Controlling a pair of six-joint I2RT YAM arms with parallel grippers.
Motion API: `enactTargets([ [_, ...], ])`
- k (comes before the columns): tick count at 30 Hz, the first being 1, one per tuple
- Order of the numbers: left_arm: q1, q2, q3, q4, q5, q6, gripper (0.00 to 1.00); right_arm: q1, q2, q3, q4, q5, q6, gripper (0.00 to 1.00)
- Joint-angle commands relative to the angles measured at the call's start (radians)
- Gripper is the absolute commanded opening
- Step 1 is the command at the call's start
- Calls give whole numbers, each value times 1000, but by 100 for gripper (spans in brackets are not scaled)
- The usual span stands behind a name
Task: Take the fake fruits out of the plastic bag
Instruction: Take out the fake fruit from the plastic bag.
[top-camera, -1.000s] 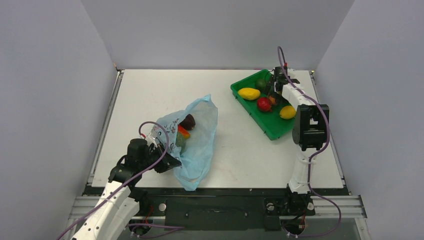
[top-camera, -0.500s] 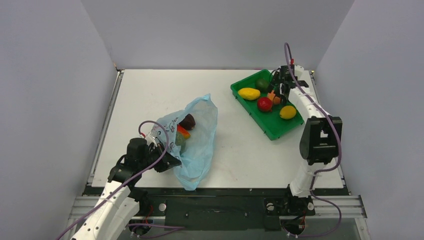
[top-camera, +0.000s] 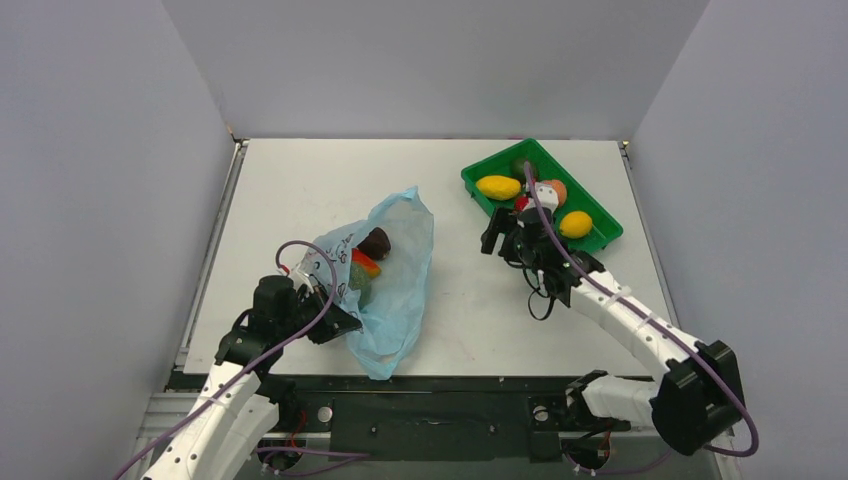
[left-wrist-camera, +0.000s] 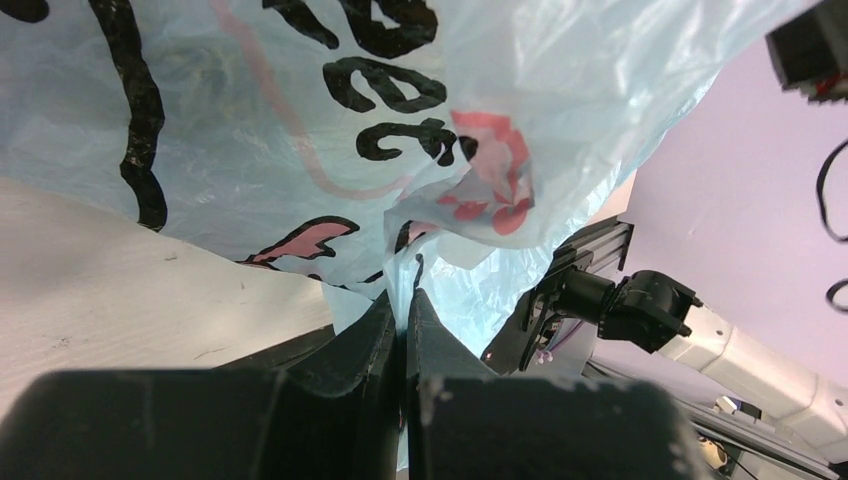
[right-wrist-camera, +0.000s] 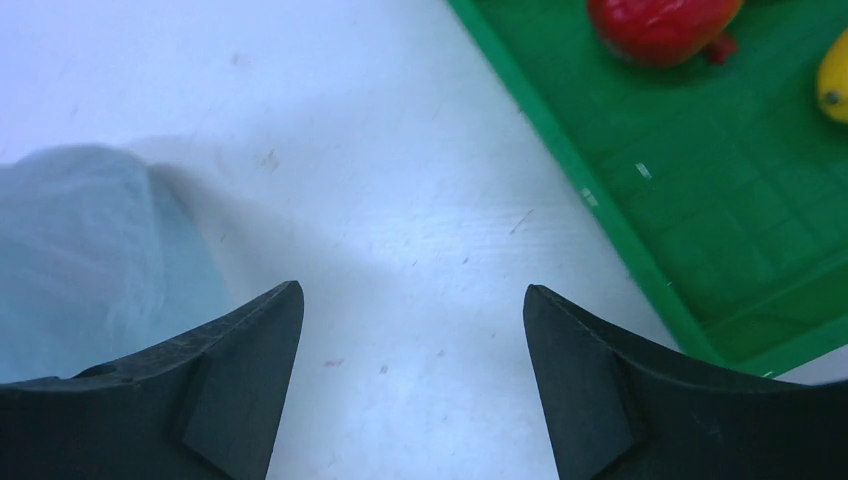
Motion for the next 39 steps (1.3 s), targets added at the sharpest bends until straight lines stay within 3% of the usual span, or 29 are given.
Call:
enactTargets([
  [1,-6,-7,32,17,-20,17,0,152,-148,-92,121,4,37,76],
  [5,-6,-10,25,19,-31,16,0,395,-290,-169,206,160,88,75],
  [7,-7,-14,22,17,-34,14,0,510,-287,-179,279,226,89,76],
  [9,-7,-21,19,18,-36,9,0,579,-217,-151,339,219,81,75],
  [14,-7,-21,22,13,-45,9,0,693,32,21,348,228,-27,57],
  [23,-7,-19,40,-1,-60,10,0,705,370,312,288,365,-143,43],
  [29,-7,9,52,21,-65,10,0,677,517,430,263,413,-137,42],
  [39,-10,69,107,60,-86,14,0,583,642,519,307,301,-68,45],
])
